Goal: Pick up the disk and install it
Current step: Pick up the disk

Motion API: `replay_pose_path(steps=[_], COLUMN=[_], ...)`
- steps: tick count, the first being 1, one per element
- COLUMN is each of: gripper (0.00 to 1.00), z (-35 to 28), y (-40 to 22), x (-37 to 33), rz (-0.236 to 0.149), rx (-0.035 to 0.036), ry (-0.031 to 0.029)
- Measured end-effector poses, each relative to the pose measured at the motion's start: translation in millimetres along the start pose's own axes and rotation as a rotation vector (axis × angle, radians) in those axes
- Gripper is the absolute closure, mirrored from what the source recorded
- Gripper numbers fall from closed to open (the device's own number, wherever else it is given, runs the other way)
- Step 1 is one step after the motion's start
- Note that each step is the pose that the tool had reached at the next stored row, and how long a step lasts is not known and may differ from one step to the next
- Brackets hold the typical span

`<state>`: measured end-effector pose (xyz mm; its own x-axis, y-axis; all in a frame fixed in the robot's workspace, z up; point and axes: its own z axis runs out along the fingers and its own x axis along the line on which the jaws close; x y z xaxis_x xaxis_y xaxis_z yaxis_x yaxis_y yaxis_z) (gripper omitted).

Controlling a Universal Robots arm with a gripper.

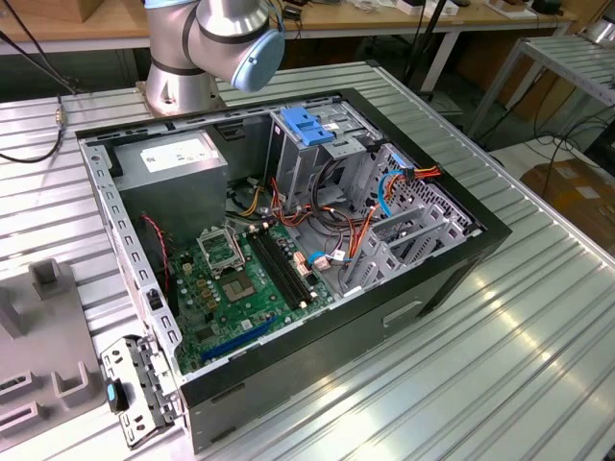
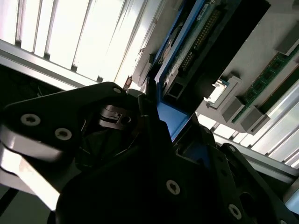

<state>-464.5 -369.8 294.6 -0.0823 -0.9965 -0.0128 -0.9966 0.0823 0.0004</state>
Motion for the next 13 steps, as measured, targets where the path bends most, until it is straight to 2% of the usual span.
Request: replay_pose_path(steps=[13], gripper=[0.63], z=[0.1], y=[0.0], x=[0.0], rz=[0.000], rx=[0.0000], ry=[0.0000])
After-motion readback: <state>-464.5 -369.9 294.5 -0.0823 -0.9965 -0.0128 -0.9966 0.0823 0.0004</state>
